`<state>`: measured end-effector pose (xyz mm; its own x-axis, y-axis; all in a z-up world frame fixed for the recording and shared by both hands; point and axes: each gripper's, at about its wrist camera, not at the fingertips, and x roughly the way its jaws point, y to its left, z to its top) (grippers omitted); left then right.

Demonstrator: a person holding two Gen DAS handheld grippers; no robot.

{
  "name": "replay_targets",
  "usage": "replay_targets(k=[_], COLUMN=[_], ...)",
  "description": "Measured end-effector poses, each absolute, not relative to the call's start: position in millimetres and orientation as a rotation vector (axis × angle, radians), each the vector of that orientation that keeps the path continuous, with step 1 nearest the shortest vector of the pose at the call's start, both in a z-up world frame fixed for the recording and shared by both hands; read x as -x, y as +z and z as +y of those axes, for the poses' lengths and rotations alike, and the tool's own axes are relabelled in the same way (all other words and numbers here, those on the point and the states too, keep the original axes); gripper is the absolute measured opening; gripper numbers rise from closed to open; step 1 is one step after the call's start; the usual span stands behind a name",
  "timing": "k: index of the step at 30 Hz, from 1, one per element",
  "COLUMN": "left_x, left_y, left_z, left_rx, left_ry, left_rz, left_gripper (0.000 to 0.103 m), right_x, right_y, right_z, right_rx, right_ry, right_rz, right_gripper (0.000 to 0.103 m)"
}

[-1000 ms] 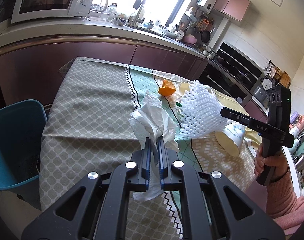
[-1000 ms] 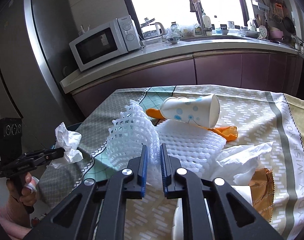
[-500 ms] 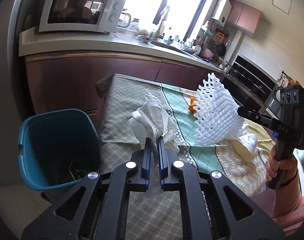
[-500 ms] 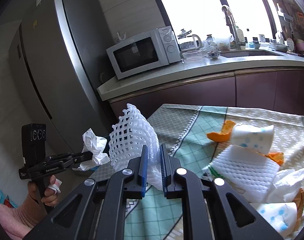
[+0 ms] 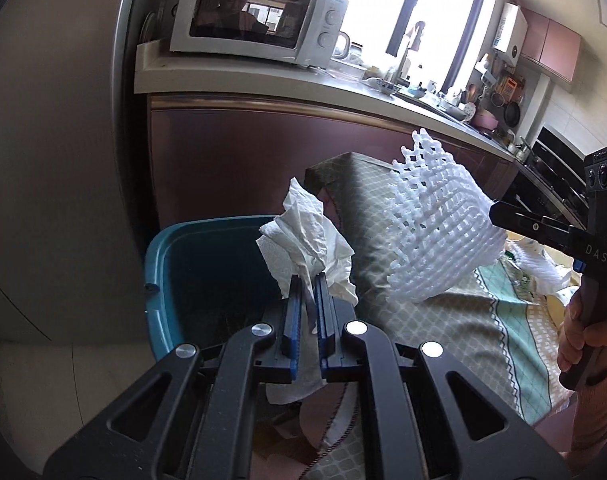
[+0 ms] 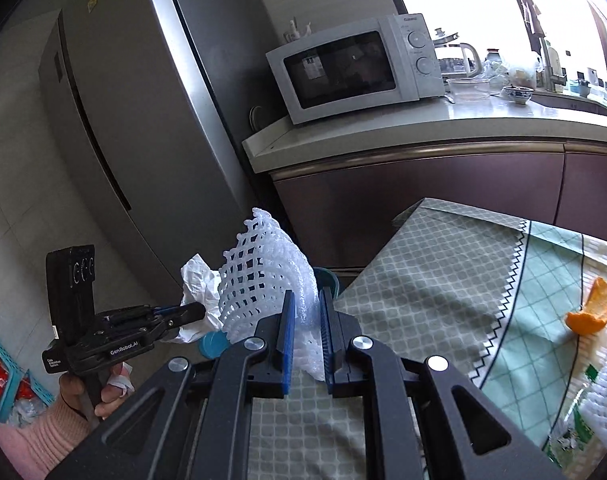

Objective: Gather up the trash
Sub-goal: 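Carry the tissue in the left gripper while the right gripper carries the foam net to the teal bin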

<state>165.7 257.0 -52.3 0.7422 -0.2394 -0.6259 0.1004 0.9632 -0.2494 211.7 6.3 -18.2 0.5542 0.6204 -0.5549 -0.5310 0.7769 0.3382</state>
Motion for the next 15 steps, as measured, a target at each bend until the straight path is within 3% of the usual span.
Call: replay_targets(k=[15], left_x=[-210.7], left_y=[-110.9], left_z=[296.1], left_rx=[0.245], left_ry=[-0.096], left_rz=[0.838], left_gripper=[0.008], right_x=[-265.6], right_y=[-66.7], right_z=[84.1], right_rx=[-0.03], right_ry=[0.648], right_rz=[0.866], right_gripper=[0.012])
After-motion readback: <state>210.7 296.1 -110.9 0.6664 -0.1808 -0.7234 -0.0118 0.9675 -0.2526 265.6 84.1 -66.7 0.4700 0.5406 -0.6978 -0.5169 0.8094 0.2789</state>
